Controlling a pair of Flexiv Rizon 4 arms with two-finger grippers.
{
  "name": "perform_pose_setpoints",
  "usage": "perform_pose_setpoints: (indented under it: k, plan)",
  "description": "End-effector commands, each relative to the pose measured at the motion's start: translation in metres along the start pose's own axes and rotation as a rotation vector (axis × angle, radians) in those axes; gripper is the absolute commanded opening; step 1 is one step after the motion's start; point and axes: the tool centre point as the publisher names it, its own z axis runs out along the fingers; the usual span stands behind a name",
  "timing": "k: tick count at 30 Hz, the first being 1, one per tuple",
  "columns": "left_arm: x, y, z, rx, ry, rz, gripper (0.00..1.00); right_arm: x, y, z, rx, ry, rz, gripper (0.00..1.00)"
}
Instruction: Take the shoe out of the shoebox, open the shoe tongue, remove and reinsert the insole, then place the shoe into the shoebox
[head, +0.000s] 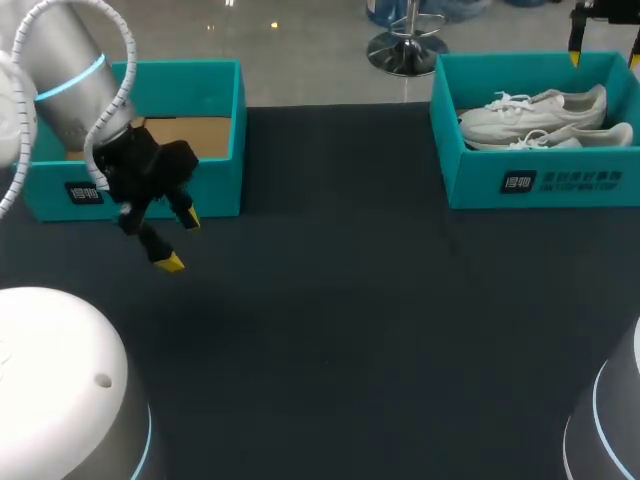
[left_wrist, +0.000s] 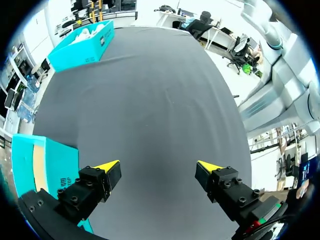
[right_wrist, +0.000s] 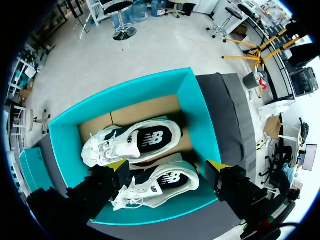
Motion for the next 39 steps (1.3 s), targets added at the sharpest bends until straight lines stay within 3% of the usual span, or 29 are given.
perform_pose_setpoints:
  k: [1, 2, 5, 9, 13, 14, 39]
  plan:
    - [-0.041, -0.008, -0.015, -0.289, -0.231, -0.614, 1.00, 0.000, -0.004, 0.001, -0.018, 0.002, 0.001, 1.00]
    - [-0.046, -0.008, -0.016, -0.332, -0.269, -0.653, 1.00, 0.000, -0.004, 0.001, -0.018, 0.002, 0.001, 1.00]
    - [-0.060, -0.007, -0.015, -0.361, -0.259, -0.707, 1.00, 0.000, -0.004, 0.001, -0.018, 0.002, 0.001, 1.00]
    - [-0.071, -0.007, -0.016, -0.366, -0.254, -0.763, 1.00, 0.000, -0.004, 0.001, -0.018, 0.002, 0.001, 1.00]
    - [-0.077, -0.014, -0.023, -0.382, -0.331, -0.820, 1.00, 0.000, -0.004, 0.001, -0.018, 0.002, 0.001, 1.00]
    - [-0.077, -0.015, -0.024, -0.357, -0.325, -0.810, 1.00, 0.000, -0.004, 0.001, -0.018, 0.002, 0.001, 1.00]
    - [-0.077, -0.015, -0.024, -0.357, -0.325, -0.810, 1.00, 0.000, -0.004, 0.001, -0.018, 0.002, 0.001, 1.00]
